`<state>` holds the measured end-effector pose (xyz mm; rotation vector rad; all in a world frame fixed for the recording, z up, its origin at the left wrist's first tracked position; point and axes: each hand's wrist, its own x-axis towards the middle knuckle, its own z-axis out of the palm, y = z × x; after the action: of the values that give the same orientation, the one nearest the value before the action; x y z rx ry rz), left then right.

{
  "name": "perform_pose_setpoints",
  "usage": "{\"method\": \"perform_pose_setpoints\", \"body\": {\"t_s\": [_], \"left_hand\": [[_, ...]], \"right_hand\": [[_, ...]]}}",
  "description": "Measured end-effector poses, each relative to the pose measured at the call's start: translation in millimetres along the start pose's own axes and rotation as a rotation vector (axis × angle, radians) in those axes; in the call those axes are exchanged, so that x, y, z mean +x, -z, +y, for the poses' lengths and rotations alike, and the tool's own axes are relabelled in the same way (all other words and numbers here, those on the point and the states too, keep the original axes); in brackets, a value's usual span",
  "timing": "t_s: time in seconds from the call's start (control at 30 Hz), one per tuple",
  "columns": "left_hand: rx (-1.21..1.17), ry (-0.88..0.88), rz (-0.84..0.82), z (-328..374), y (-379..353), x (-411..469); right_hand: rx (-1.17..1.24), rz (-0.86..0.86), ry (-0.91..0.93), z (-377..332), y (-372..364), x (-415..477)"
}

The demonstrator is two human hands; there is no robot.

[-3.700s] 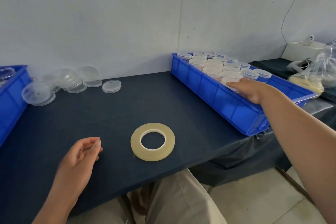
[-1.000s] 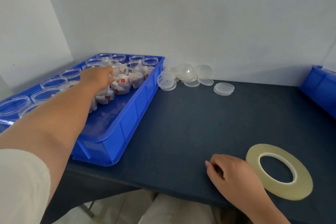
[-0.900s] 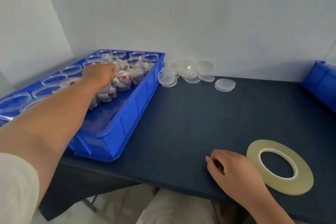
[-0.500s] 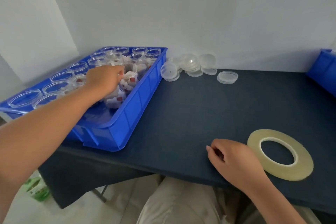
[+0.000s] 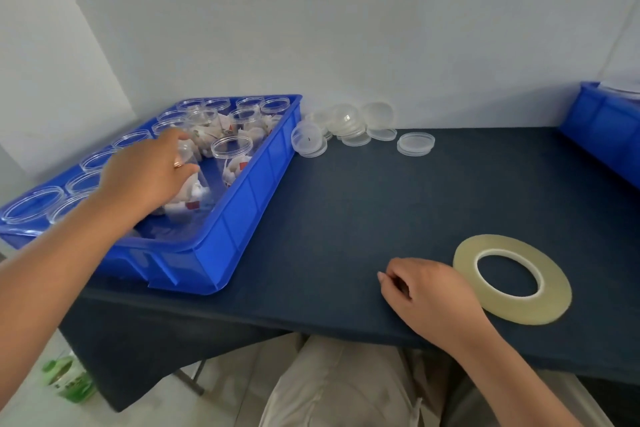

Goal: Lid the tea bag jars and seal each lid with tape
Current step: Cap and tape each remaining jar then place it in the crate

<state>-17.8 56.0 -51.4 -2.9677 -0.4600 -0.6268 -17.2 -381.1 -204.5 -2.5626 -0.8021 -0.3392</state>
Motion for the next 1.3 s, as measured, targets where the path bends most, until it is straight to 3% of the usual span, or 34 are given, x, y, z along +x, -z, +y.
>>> {"method": "perform_pose_setpoints", "body": {"t_s": [0.13, 0.27, 0.47, 0.57, 0.8, 0.93, 1.0, 1.07, 1.17, 1.3], "left_hand": [[-0.063, -0.098, 0.213, 7, 45, -16], [-0.27, -0.214, 0.287, 42, 89, -15], [-0.421, -0.501, 0.049, 140, 61, -23], [-0.449, -0.673, -0.075, 181, 23, -38], [-0.552, -0.907, -0.162, 227, -28, -67], [-0.896, -0.913, -0.081, 232, -41, -67], [-1.129, -0.707, 0.0, 236, -48, -55], [-1.209, -0.422, -0.014, 246, -61, -31], [-1.026, -0.258, -0.254, 264, -91, 17], [-0.561, -0.505, -0.309, 297, -136, 78]], "right_hand": [[-0.003, 0.008, -0.003, 1, 0, 0], [-0.013, 0.014, -0.006, 2, -4, 0], [0.003, 0.03, -0.037, 1, -4, 0], [0.108, 0.01, -0.159, 1, 1, 2], [0.394, 0.144, -0.248, -3, 8, 5], [0.468, 0.197, -0.309, 0, 7, 6], [0.451, 0.204, -0.327, 0, 5, 5], [0.439, 0.215, -0.325, 0, 3, 4], [0.42, 0.199, -0.336, -4, 3, 1], [0.426, 0.188, -0.33, -3, 5, 3]]}}
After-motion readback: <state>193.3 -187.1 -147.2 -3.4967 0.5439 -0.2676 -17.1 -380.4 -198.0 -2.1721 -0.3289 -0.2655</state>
